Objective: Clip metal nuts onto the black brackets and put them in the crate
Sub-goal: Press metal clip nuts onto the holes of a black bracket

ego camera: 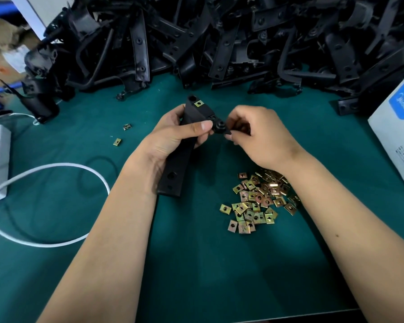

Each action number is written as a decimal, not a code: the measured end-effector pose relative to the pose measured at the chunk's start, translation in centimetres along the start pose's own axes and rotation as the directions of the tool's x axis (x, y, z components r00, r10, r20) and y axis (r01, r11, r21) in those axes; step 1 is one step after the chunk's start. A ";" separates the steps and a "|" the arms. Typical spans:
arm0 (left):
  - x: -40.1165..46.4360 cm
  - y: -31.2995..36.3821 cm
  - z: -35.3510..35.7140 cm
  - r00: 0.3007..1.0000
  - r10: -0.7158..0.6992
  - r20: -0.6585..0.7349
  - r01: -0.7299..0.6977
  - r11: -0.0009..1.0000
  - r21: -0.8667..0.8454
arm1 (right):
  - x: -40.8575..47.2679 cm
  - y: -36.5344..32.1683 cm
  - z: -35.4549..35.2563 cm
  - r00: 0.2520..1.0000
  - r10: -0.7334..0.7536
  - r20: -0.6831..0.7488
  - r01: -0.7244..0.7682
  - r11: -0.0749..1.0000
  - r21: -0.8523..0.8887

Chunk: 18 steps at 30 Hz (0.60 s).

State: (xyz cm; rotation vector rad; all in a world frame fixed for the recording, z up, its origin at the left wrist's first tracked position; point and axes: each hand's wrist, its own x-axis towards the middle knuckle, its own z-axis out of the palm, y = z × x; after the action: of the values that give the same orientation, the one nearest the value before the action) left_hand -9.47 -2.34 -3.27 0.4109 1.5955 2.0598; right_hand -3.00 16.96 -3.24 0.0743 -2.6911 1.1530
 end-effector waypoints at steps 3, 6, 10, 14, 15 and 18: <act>0.3 -0.2 -0.2 1.000 0.015 -0.001 -0.015 0.997 0.074 | 0.1 -0.1 -0.1 0.995 0.102 -0.014 -0.092 0.942 0.324; 0.5 -0.3 -0.3 1.000 0.019 0.007 -0.020 0.996 0.091 | 0.1 -0.4 -0.2 0.984 0.175 0.028 -0.158 0.797 0.582; 0.5 -0.5 -0.6 0.999 0.018 0.044 -0.023 0.994 0.107 | 0.1 -0.3 -0.3 0.979 0.199 0.045 -0.175 0.700 0.693; 0.5 -0.5 -0.7 0.998 -0.002 0.070 -0.008 0.988 0.152 | 0.1 -0.2 -0.7 0.966 0.254 0.054 -0.199 0.593 0.780; 0.5 -0.5 -0.7 0.997 -0.008 0.081 -0.004 0.990 0.143 | 0.1 -0.2 -0.7 0.964 0.262 0.049 -0.201 0.594 0.779; 0.5 -0.5 -0.6 0.995 -0.009 0.100 -0.004 0.992 0.124 | 0.0 -0.5 -0.2 0.961 0.276 0.006 -0.187 0.636 0.749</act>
State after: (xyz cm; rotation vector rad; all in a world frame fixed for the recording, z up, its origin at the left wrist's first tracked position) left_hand -10.12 -2.44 -4.00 0.5478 1.6669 1.9127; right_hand -2.89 16.79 -2.76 -0.2161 -1.9763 2.2073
